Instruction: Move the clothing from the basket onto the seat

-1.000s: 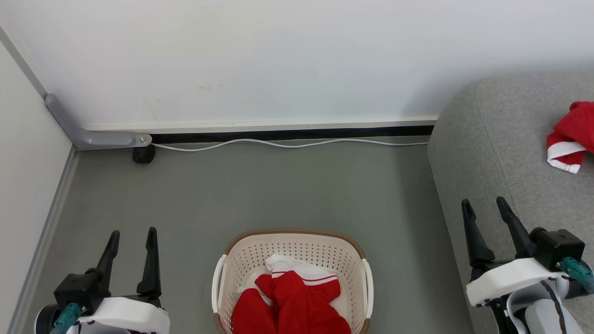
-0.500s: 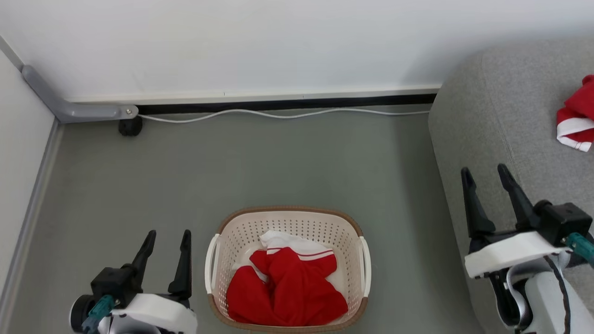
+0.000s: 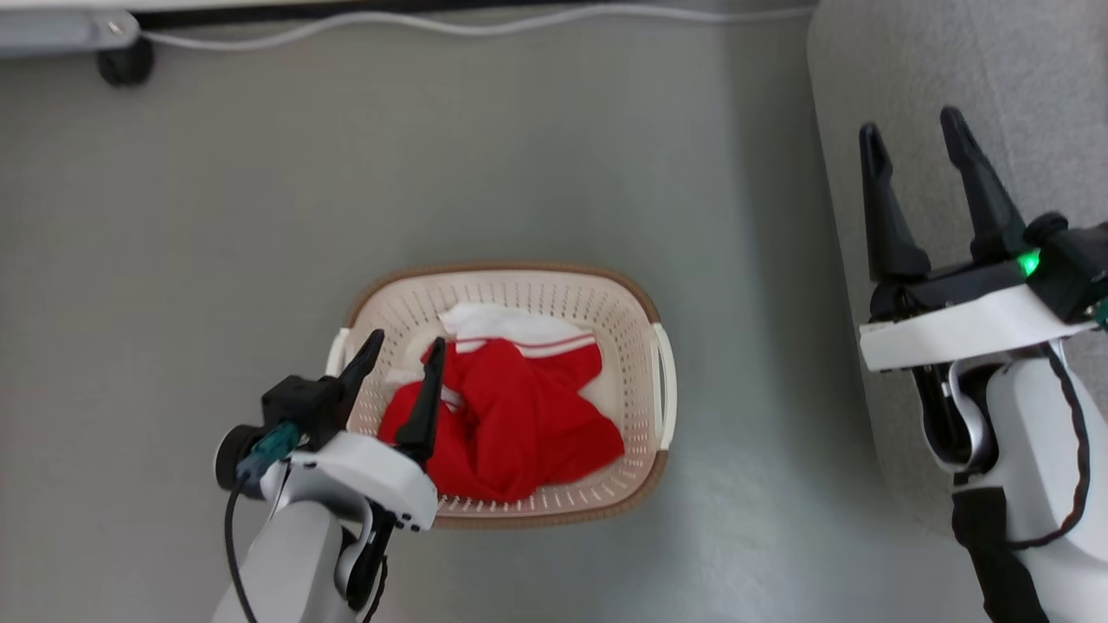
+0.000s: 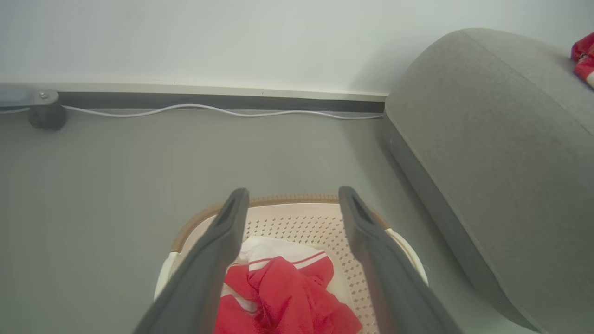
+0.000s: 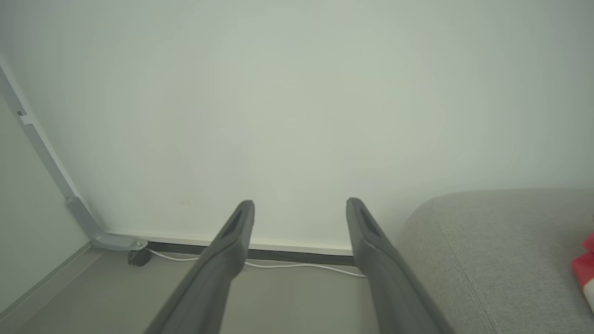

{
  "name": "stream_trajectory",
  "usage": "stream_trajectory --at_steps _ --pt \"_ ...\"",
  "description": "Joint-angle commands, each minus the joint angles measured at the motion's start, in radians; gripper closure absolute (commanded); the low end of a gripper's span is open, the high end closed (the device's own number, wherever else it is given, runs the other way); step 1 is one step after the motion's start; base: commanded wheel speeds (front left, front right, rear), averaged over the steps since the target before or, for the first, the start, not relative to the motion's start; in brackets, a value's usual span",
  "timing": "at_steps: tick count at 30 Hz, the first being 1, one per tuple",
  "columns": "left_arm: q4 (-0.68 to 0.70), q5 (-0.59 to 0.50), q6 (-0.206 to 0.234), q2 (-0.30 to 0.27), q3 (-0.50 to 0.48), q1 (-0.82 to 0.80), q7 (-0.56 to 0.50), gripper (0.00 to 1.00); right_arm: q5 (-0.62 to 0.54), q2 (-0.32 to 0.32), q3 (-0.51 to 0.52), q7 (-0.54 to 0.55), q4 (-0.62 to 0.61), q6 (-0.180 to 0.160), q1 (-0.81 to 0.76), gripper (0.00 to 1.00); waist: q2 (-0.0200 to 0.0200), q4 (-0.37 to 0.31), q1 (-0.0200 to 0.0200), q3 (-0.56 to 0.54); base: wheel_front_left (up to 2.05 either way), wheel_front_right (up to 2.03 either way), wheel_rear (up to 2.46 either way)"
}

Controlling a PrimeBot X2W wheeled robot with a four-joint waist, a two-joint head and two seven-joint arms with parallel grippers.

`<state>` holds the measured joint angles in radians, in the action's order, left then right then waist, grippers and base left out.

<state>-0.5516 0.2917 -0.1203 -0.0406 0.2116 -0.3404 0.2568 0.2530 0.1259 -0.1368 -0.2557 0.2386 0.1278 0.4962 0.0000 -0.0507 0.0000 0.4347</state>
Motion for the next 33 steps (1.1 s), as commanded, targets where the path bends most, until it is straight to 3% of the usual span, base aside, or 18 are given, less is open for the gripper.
stream_trajectory --at_steps 1,7,15,22,33 --pt "-0.027 0.007 0.009 -0.01 -0.002 -0.056 0.005 0.0 -0.001 -0.001 -0.023 -0.006 -0.037 0.003 0.031 0.0 0.0 -0.041 0.0 0.124 0.0 0.0 0.0" --pt "-0.221 0.036 0.006 -0.01 0.094 -0.232 0.005 0.0 0.0 -0.008 -0.036 -0.006 -0.076 0.003 0.117 0.0 0.0 -0.078 0.0 0.286 0.0 0.0 0.0" --pt "-0.441 0.091 0.021 -0.01 0.136 -0.39 0.005 0.0 -0.002 -0.026 -0.047 -0.006 -0.105 0.003 0.158 0.0 0.0 -0.118 0.0 0.399 0.0 0.0 0.0" --pt "-0.632 0.07 0.046 -0.018 0.159 -0.518 0.003 0.0 -0.004 -0.044 -0.062 -0.006 -0.142 0.003 0.175 0.0 0.0 -0.156 0.0 0.477 0.0 0.0 0.0" --pt "-0.724 0.065 0.085 -0.067 0.169 -0.639 -0.066 0.0 0.009 -0.065 -0.076 -0.006 -0.178 0.003 0.196 0.0 0.0 -0.211 0.0 0.572 0.0 0.0 0.0"
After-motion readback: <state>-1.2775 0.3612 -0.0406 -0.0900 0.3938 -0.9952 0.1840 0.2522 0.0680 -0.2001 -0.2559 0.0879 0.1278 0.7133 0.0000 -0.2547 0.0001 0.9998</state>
